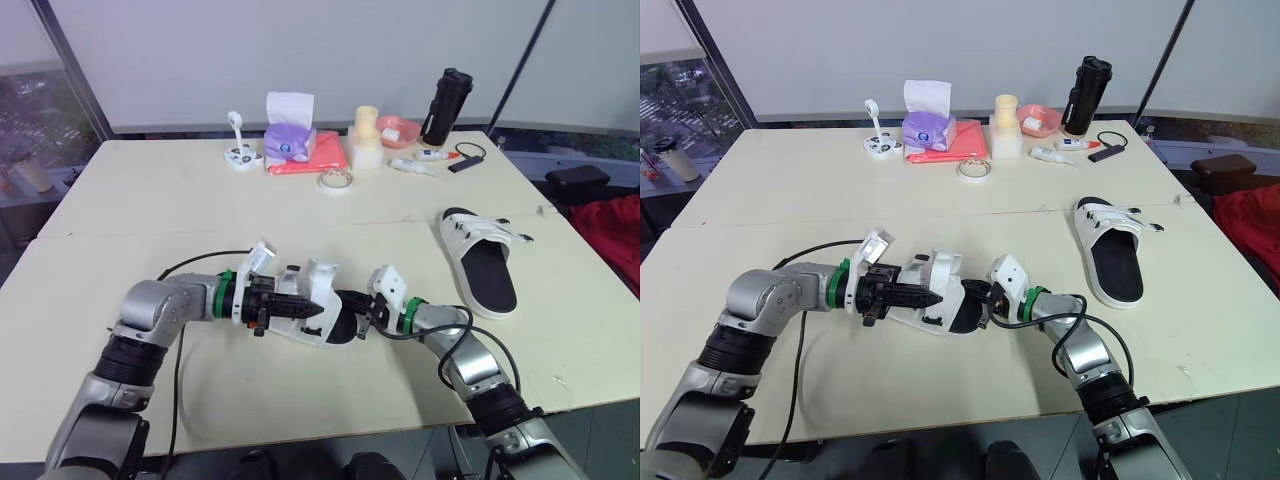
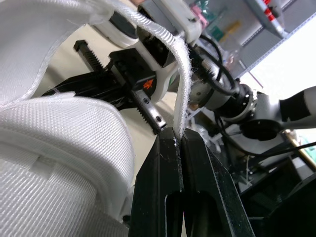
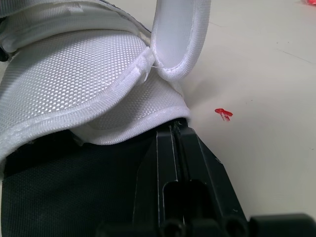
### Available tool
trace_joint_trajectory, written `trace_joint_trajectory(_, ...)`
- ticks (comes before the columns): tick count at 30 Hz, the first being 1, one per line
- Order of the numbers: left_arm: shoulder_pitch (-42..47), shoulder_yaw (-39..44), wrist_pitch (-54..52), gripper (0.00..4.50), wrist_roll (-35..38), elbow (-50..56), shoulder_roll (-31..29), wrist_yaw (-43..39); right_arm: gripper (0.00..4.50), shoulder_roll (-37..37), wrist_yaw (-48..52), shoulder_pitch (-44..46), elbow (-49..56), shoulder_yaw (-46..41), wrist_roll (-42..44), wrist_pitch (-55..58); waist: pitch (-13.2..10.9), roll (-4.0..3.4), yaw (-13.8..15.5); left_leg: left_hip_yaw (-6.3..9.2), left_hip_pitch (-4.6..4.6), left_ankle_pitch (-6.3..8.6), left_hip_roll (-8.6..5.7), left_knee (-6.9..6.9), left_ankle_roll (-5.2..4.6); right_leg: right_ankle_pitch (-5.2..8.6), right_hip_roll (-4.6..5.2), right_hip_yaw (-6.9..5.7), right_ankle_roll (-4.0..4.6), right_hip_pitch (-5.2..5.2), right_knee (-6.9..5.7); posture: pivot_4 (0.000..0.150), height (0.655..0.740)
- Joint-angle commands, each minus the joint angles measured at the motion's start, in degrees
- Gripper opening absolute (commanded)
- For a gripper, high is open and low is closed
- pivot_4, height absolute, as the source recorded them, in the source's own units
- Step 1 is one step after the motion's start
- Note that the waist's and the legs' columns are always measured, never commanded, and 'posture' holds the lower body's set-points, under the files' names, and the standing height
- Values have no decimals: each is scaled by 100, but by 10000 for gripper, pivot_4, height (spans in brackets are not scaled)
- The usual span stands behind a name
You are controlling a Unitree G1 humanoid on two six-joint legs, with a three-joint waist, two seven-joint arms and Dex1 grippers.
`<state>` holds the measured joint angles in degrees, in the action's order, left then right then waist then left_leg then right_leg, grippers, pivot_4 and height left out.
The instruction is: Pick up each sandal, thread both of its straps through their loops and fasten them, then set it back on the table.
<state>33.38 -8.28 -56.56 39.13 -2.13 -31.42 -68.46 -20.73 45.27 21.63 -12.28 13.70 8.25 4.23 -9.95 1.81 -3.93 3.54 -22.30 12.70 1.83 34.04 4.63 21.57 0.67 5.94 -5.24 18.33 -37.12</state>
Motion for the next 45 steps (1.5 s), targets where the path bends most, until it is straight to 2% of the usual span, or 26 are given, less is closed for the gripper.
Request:
trace_joint_trajectory(1,41,-7,163,301,-55,93,-8,-15,0,-39,-118,-439,-700,325,-436,617,0,0,1,0,0,0,0,0,0,0,0,0,0,0,0,1500,7400)
trace_joint_trajectory(5,106,21,207,301,-102,-2,18,-12,0,-35,-117,-446,-695,333,-436,614,0,0,0,0,0,0,0,0,0,0,0,0,0,0,0,1500,7400)
trace_joint_trajectory(12,343,376,-183,301,279,-96,102,9,0,-28,-112,-460,-688,347,-439,607,0,1,-2,0,0,0,0,0,0,0,-1,-3,0,-1,-1,1500,7400)
trace_joint_trajectory(24,151,191,-125,301,153,-51,37,-38,0,-20,-128,-500,-674,348,-439,613,1,1,-4,-2,1,0,0,0,0,0,-2,-9,0,-1,-3,1500,7400)
trace_joint_trajectory(37,33,-101,164,301,-181,-60,-70,-118,0,-14,-150,-519,-644,348,-425,637,1,0,-4,-1,1,0,0,0,0,0,-2,-9,0,-1,-3,1500,7400)
trace_joint_trajectory(45,-49,-431,1121,301,-858,-131,-200,-135,0,-16,-156,-512,-657,347,-430,615,4,-3,-2,-1,1,0,1,0,0,0,0,-3,1,-1,-2,1500,7400)
